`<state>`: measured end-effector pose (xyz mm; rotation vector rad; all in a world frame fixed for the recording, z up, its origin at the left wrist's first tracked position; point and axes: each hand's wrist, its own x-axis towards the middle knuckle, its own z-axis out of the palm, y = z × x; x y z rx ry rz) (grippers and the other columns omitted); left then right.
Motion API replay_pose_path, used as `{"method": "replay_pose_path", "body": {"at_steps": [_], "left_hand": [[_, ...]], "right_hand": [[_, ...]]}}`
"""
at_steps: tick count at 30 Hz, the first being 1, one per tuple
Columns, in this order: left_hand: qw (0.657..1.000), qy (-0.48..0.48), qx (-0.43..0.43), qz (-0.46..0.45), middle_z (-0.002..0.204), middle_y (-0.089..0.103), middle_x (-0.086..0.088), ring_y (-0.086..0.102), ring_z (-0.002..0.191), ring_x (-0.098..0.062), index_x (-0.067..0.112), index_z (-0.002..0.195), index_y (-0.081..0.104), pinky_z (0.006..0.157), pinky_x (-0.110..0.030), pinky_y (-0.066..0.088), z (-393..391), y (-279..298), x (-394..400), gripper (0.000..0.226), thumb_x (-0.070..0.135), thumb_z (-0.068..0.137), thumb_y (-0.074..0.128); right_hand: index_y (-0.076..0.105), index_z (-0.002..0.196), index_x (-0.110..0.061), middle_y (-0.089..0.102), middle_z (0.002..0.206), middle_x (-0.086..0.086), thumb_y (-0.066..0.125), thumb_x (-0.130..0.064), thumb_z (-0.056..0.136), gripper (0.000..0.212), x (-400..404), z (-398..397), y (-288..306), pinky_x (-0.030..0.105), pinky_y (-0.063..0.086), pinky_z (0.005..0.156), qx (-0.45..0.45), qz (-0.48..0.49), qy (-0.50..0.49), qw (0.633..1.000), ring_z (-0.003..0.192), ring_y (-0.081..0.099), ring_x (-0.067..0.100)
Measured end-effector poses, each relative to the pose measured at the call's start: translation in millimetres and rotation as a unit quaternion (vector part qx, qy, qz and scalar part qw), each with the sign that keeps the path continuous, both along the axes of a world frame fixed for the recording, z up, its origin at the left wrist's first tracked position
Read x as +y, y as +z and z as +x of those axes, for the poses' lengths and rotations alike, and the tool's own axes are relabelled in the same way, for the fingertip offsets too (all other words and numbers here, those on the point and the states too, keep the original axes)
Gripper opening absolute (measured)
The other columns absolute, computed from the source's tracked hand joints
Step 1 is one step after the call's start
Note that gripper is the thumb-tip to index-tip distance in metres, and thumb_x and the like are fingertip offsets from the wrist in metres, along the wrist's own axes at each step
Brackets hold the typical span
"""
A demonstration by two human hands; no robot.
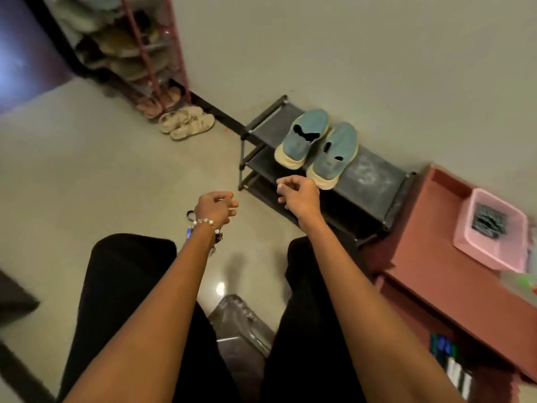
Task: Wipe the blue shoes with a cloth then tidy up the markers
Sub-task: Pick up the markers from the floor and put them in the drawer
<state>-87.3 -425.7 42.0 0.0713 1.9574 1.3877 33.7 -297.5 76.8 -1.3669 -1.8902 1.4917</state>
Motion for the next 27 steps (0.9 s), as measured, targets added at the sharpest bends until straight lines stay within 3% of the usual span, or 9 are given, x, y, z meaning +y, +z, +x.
{"method": "replay_pose_path", "body": {"at_steps": [6,11,16,19,24,27], "left_hand": [[0.985,0.125,-0.089,-0.077,0.079,0.070,-0.004,0.060,0.060,-0.016,0.007,0.106,0.066,0.055,-0.027,0.046,-65.3,-92.5,-28.4,0.021,0.006,0.089,0.052],[0.967,0.181,-0.145,-0.109,0.079,0.066,-0.008,0.057,0.060,-0.018,0.006,0.103,0.062,0.054,-0.025,0.042,-121.7,-180.8,-24.1,0.016,0.006,0.094,0.048],[0.960,0.184,-0.150,-0.151,0.082,0.068,-0.007,0.063,0.067,-0.020,0.010,0.102,0.063,0.063,-0.030,0.048,-171.9,-278.4,-30.1,0.017,0.007,0.095,0.047],[0.956,0.191,-0.155,-0.162,0.080,0.068,-0.005,0.064,0.068,-0.018,0.009,0.104,0.062,0.065,-0.030,0.049,-195.4,-323.2,-36.4,0.016,0.008,0.096,0.048],[0.944,0.237,-0.167,-0.159,0.085,0.069,-0.007,0.066,0.074,-0.020,0.007,0.107,0.063,0.073,-0.033,0.053,-222.7,-378.7,-42.1,0.018,0.009,0.095,0.049],[0.939,0.259,-0.177,-0.141,0.085,0.069,-0.006,0.067,0.074,-0.019,0.006,0.108,0.062,0.076,-0.035,0.055,-228.9,-397.6,-37.5,0.018,0.008,0.095,0.049]], "right_hand": [[0.070,0.092,-0.007,0.068,0.089,0.006,0.059,-0.006,0.088,0.011,-9.1,-83.5,-104.5,0.015,0.044,0.048,-0.113,-0.062,0.126,0.984,0.066,0.060,0.014],[0.069,0.081,-0.017,0.068,0.080,0.003,0.061,-0.010,0.083,0.011,-4.5,-140.1,-222.6,0.038,0.056,0.079,-0.192,-0.085,0.193,0.959,0.079,0.068,0.026],[0.069,0.099,-0.011,0.069,0.093,0.010,0.061,-0.015,0.088,0.014,-2.6,-188.4,-333.5,0.037,0.056,0.083,-0.259,-0.093,0.257,0.926,0.082,0.066,0.023],[0.066,0.110,-0.009,0.067,0.107,0.013,0.060,-0.015,0.088,0.024,-2.5,-219.4,-384.1,0.031,0.052,0.086,-0.295,-0.050,0.319,0.899,0.096,0.063,0.025],[0.052,0.129,-0.008,0.055,0.127,0.013,0.055,-0.007,0.088,0.041,-2.7,-279.2,-444.2,0.032,0.040,0.094,-0.292,0.127,0.460,0.829,0.117,0.050,0.029],[0.045,0.136,-0.010,0.036,0.146,0.011,0.049,0.002,0.087,0.050,-8.5,-299.4,-471.0,0.035,0.040,0.096,-0.294,0.200,0.540,0.763,0.124,0.041,0.033]]}}
